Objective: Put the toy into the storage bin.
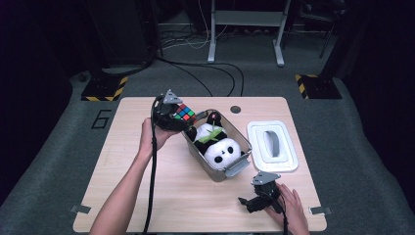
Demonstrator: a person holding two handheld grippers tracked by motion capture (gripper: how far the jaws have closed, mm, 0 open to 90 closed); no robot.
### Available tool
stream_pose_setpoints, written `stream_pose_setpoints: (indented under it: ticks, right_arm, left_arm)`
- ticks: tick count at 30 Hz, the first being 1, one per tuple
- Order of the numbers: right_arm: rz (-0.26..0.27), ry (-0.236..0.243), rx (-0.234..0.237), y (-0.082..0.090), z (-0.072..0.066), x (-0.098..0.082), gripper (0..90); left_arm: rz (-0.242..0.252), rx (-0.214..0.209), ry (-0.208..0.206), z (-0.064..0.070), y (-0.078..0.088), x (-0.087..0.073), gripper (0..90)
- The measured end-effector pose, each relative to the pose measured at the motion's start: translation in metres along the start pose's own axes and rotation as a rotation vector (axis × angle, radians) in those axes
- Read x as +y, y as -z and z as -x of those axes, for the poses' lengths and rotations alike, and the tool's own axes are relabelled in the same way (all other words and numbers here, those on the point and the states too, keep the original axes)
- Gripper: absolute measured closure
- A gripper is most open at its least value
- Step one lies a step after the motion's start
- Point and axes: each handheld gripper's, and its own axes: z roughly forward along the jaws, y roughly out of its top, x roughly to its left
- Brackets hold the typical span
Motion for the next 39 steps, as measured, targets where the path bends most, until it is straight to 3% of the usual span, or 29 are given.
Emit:
stream_pose_setpoints:
  ticks: [12,25,39]
  right_arm:
    - [0.001,0.001,-0.001,0.000,0.000,0.000,0.0]
    - [0.001,0.003,-0.001,0.000,0.000,0.000,0.0]
    - [-0.001,-0.003,0.000,0.000,0.000,0.000,0.0]
  left_arm:
    - [-0.029,-0.053,-0.010,0.007,-0.031,0.014,33.5]
    - [-0.078,-0.080,-0.018,0.009,-0.064,0.016,33.5]
    - [-0.194,-0.110,-0.048,0.006,-0.098,0.010,33.3]
